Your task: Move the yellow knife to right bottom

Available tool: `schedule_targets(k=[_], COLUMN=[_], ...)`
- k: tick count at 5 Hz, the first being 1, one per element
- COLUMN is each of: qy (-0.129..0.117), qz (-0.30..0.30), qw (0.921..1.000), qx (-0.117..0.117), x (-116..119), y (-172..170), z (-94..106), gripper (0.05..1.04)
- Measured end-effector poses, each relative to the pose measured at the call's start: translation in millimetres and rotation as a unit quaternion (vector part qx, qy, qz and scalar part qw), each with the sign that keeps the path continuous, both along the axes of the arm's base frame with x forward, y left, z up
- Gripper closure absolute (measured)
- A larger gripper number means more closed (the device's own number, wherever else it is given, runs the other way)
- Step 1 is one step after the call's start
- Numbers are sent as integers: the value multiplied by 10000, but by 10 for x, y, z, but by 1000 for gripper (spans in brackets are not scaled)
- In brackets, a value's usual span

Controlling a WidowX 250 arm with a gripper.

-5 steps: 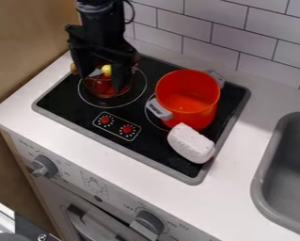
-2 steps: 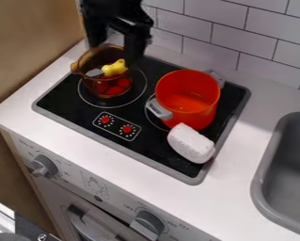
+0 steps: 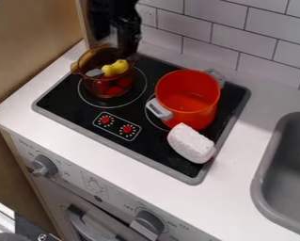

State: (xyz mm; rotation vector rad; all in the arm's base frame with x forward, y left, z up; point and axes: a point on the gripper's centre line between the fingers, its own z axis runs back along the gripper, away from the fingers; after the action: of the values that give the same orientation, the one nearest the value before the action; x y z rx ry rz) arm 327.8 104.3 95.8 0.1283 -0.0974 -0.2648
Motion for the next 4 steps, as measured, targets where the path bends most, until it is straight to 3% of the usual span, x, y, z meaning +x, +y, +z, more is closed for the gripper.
schedule_targets(k=[1,3,4], qy=[-6,-154,-222], qz=[-112,-227,-220], qw=[9999,9995,9995], qx=[33,152,110], x=[51,77,101], y=[87,127,125], z=[-158,-234,-375], gripper=[84,84,85])
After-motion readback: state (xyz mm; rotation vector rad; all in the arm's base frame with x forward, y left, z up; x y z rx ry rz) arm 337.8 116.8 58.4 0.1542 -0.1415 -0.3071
